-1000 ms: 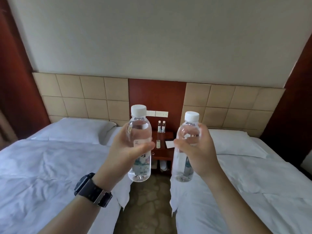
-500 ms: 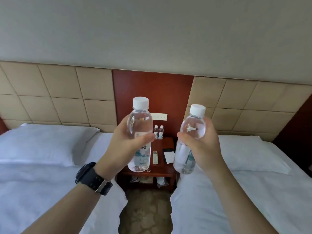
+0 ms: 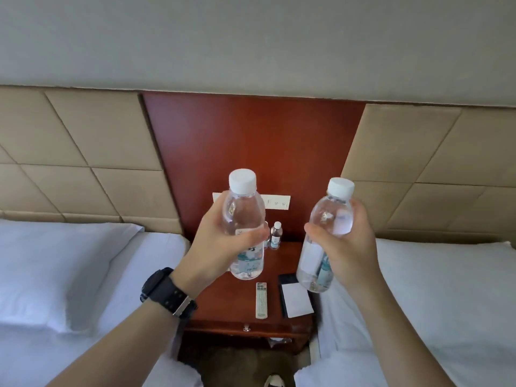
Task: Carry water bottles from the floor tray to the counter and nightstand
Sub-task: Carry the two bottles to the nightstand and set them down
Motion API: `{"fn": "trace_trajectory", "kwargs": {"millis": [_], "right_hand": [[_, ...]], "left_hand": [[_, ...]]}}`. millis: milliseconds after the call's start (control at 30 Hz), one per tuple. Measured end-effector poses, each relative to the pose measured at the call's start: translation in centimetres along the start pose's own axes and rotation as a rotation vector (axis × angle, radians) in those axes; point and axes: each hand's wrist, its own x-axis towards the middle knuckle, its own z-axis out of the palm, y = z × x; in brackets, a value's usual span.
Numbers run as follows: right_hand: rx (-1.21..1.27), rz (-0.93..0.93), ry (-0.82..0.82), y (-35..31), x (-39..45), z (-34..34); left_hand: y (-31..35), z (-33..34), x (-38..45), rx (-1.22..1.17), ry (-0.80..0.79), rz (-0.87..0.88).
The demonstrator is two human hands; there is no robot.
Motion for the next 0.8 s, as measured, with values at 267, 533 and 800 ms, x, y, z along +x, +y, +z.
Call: {"fn": "trace_trajectory", "kwargs": {"millis": [267,533,800], "right_hand": [[-0.082,0.132,-0.054,14.0,16.6,5.2],[-0.194,0.235,0.077,35.8,22.7,11.3],[-0.229,0.199,0.229,53.9,24.5,14.8]], "left_hand": [[-16.5,-0.2,15.8,0.137,-0.041,-0.173],[-39.1,-0.7,23.0,0.184,-0.092,-0.309],[-57.7,0.3,24.1,0.178,-0.073,-0.375]]}}
